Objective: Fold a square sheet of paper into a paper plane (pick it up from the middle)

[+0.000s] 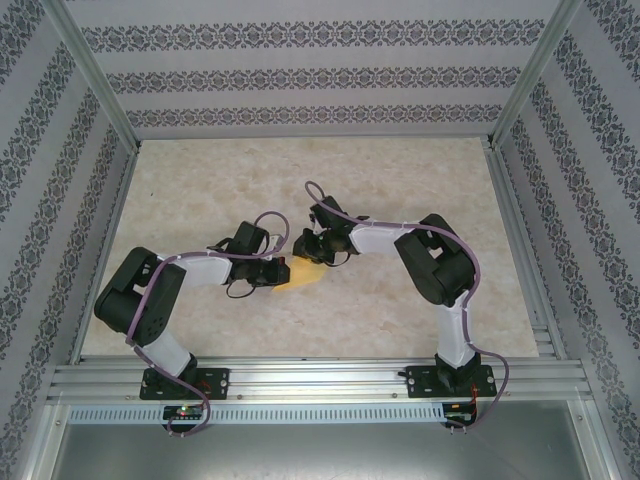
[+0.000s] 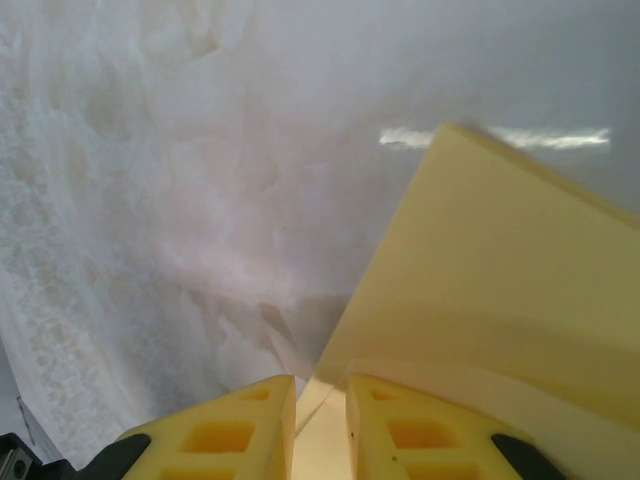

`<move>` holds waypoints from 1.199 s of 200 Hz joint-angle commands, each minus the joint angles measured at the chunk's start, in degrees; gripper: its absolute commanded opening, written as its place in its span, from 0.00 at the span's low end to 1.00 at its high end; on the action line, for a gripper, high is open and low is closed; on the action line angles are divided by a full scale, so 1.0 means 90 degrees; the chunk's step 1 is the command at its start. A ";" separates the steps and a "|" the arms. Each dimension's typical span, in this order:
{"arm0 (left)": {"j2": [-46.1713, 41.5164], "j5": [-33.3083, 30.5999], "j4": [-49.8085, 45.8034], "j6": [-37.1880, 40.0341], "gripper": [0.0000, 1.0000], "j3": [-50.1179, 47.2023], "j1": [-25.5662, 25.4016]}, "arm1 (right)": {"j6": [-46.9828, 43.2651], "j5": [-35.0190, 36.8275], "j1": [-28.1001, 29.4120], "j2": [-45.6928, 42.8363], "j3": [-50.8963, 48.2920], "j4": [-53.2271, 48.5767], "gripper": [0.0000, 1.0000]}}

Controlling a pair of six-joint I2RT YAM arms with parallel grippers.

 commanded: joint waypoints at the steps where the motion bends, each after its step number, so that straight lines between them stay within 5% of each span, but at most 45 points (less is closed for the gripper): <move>1: 0.0154 -0.0722 -0.0926 0.0174 0.00 -0.0271 -0.0008 | -0.0230 0.0361 -0.0156 -0.0550 0.0132 -0.0408 0.22; 54: 0.0265 -0.0552 -0.0825 0.0189 0.00 -0.0267 -0.0007 | 0.0054 0.0189 0.0070 -0.1124 -0.0548 0.0298 0.18; 120: 0.0369 -0.0526 -0.0764 0.0189 0.00 -0.0253 -0.0016 | 0.0538 0.0181 0.0592 -0.0668 -0.0834 0.1079 0.10; 240: 0.0350 -0.0573 -0.0865 0.0146 0.00 -0.0303 -0.0007 | 0.0541 0.0490 0.0359 0.0016 -0.1068 0.1308 0.10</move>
